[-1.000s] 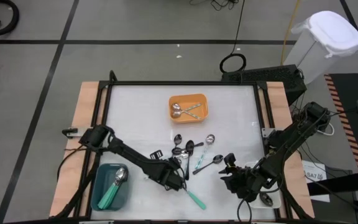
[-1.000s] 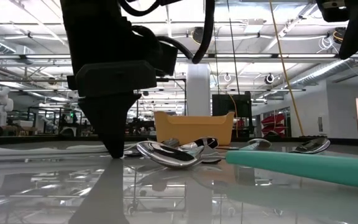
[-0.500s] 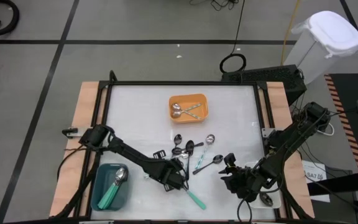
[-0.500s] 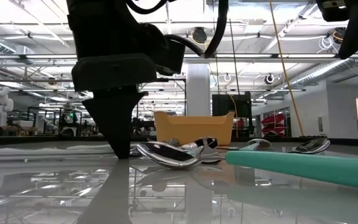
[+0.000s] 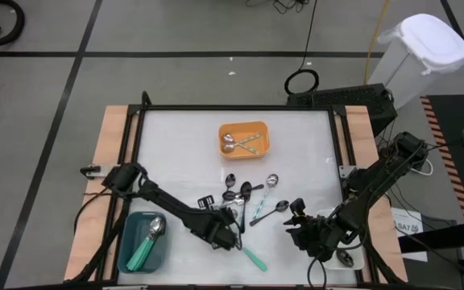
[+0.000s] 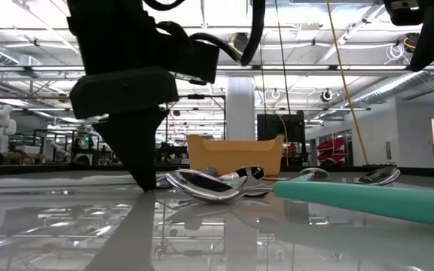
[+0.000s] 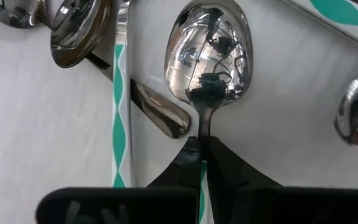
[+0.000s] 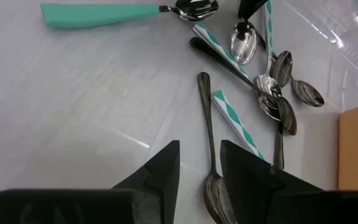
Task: Sort silverware by color (type)
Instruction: Put the white patterned spoon into the yellow bin
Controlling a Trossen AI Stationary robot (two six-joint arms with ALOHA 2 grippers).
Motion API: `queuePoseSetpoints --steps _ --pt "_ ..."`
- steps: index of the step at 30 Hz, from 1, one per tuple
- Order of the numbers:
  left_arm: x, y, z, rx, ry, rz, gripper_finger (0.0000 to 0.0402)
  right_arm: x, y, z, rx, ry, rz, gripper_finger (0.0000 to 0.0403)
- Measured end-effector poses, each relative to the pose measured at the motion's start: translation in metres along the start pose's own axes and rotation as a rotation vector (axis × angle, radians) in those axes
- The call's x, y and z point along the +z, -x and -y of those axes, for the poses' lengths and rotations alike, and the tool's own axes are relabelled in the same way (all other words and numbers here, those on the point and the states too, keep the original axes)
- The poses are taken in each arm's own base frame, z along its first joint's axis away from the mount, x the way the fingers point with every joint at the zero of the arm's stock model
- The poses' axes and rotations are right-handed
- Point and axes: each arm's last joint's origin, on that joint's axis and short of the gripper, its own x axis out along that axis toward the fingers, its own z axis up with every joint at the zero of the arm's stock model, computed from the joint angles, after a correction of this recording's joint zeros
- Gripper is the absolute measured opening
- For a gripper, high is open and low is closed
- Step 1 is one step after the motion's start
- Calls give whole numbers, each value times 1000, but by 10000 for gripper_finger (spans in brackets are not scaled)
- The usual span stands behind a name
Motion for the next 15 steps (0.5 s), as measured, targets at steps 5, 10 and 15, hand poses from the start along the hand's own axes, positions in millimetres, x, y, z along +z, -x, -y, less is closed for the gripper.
queuePoseSetpoints --steps 5,10,15 --pt "-7 20 6 -31 -15 41 4 0 0 0 0 0 1 109" --pt "-13 29 12 -14 -50 104 4 0 0 0 0 0 1 109" --pt "-4 54 23 13 -105 234 4 1 0 0 1 2 8 109"
